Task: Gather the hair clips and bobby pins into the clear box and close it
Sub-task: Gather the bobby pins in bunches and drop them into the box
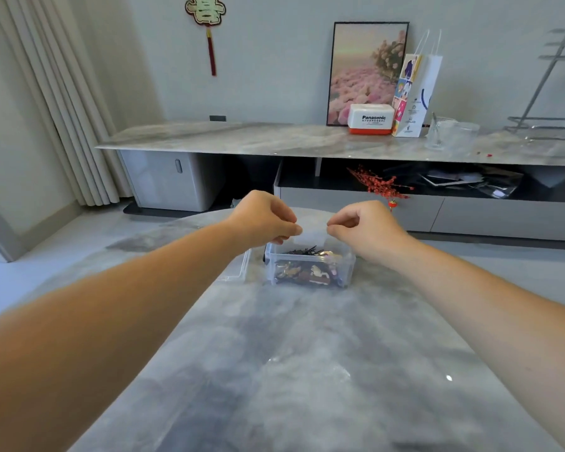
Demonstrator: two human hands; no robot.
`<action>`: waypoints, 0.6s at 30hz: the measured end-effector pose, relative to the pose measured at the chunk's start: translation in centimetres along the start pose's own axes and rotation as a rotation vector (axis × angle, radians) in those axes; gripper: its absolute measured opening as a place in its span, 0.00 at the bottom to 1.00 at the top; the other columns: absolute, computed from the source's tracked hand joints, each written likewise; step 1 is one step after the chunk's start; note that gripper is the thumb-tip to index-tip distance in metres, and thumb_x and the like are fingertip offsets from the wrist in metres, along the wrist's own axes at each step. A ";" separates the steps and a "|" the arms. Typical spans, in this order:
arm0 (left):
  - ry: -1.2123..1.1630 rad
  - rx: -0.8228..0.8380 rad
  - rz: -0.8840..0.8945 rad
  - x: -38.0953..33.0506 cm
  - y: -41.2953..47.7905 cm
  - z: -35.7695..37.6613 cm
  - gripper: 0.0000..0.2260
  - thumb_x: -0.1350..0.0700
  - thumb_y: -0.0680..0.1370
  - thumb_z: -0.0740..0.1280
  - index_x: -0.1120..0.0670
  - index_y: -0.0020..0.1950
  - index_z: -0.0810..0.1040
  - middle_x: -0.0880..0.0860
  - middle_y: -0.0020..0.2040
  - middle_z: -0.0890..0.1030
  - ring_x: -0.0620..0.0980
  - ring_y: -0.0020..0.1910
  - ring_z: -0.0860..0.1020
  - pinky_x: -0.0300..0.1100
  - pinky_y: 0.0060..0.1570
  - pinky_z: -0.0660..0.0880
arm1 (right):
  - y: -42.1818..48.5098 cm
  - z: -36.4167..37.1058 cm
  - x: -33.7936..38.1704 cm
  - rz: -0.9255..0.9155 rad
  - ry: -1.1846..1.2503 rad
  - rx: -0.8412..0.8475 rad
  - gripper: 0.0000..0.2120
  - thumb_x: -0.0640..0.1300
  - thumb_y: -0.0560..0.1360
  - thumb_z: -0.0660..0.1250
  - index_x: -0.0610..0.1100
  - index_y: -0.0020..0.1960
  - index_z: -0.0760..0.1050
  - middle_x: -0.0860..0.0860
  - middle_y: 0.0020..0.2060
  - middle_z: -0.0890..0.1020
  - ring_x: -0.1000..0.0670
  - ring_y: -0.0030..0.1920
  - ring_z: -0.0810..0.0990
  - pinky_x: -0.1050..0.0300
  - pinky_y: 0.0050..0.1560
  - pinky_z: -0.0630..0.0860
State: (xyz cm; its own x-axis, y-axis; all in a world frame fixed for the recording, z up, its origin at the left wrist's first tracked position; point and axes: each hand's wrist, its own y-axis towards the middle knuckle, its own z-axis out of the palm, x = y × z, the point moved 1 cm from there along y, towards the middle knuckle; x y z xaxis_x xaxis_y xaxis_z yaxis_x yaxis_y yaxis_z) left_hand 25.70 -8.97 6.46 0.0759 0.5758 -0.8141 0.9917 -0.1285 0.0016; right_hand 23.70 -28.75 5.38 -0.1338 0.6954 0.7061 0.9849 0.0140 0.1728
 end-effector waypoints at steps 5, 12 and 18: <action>0.097 0.063 -0.064 2.3 -8.2 -1.9 0.08 0.56 0.74 0.75 0.60 0.44 0.82 0.57 0.38 0.84 0.49 0.34 0.81 0.49 0.41 0.84 | -8.6 -0.9 0.6 0.010 -0.047 0.092 0.06 0.44 0.74 0.68 0.47 0.41 0.83 0.55 0.36 0.84 0.54 0.38 0.80 0.64 0.40 0.74; 0.440 0.460 -0.260 7.8 -23.3 -4.1 0.11 0.44 0.72 0.73 0.49 0.47 0.80 0.47 0.40 0.83 0.47 0.36 0.81 0.43 0.39 0.80 | -23.2 -0.9 1.9 0.143 -0.318 0.475 0.10 0.49 0.75 0.64 0.46 0.41 0.81 0.53 0.38 0.84 0.54 0.41 0.81 0.56 0.46 0.77; 0.351 0.417 -0.332 8.0 -29.8 -3.0 0.12 0.50 0.74 0.70 0.59 0.41 0.84 0.50 0.32 0.82 0.45 0.30 0.74 0.37 0.37 0.75 | -28.3 1.0 1.8 0.321 -0.277 0.436 0.18 0.50 0.76 0.58 0.42 0.32 0.70 0.43 0.34 0.83 0.44 0.28 0.77 0.52 0.35 0.78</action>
State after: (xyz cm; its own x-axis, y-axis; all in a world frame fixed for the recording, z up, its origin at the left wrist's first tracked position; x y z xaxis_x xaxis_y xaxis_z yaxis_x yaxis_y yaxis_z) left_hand -2.95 1.92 1.63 -0.1286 0.8601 -0.4937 0.8499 -0.1610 -0.5017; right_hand -4.32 -27.16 1.06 0.1532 0.8741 0.4610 0.9337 0.0248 -0.3573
